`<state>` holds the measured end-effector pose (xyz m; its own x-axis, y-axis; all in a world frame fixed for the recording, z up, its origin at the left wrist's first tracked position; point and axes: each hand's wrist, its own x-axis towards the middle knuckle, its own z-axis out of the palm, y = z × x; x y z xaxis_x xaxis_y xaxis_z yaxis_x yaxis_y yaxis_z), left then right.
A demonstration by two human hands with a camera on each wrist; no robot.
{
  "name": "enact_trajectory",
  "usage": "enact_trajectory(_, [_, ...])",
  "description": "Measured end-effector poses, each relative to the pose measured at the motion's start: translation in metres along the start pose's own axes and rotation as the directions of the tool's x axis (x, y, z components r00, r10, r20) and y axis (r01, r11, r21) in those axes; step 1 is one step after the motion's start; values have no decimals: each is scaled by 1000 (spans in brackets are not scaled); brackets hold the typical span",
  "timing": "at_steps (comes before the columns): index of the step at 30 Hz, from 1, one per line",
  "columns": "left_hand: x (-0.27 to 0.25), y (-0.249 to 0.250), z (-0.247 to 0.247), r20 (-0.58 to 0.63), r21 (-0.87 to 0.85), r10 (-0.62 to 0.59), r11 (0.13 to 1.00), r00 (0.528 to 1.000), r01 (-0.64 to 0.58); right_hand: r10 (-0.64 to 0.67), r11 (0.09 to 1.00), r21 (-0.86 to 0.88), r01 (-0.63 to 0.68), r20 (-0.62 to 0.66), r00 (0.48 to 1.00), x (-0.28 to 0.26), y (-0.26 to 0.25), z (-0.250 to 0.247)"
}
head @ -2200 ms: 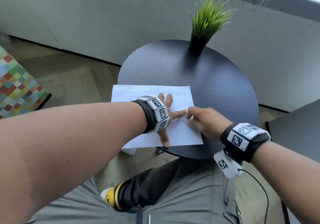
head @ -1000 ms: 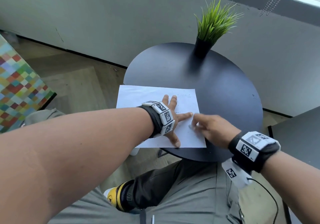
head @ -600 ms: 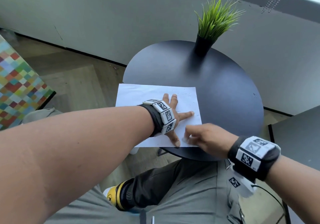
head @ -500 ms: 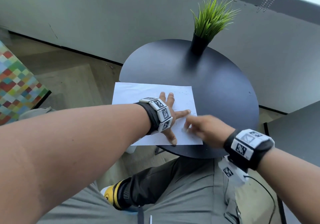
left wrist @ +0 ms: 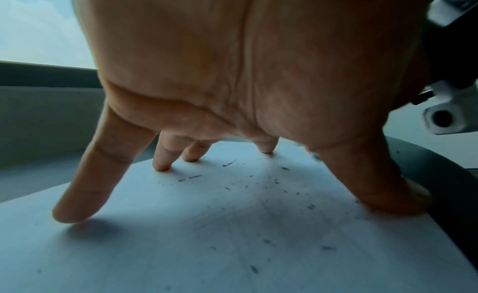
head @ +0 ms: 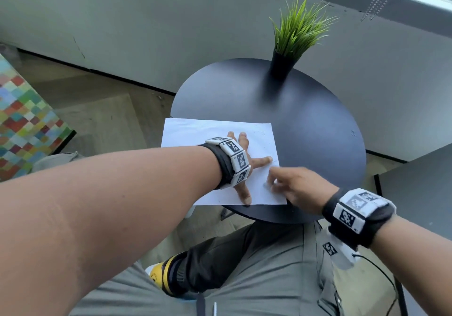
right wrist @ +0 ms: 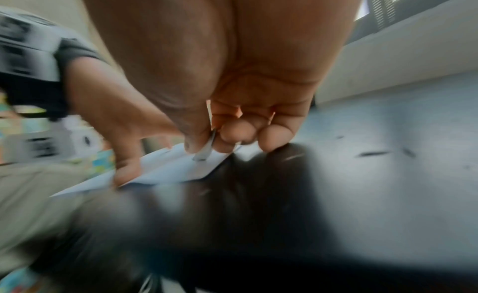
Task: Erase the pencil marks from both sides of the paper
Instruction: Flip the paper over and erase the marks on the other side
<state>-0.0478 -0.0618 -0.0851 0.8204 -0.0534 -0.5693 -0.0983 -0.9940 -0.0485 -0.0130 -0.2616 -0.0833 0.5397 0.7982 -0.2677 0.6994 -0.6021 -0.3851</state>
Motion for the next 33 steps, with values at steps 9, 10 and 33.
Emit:
enact_trajectory(9, [1, 2, 2, 6, 14, -13, 1000, 1000, 13, 46, 999, 6, -46, -1, 999, 1, 2, -2])
enact_trajectory(10, [2, 2, 3, 3, 23, -14, 1000, 1000, 14, -22, 1000, -12, 24, 91, 996, -3, -7, 3])
enact_trajectory(33, [2, -6, 5, -70, -5, 12, 1000, 997, -13, 169, 986, 14, -169, 27, 985, 21, -31, 4])
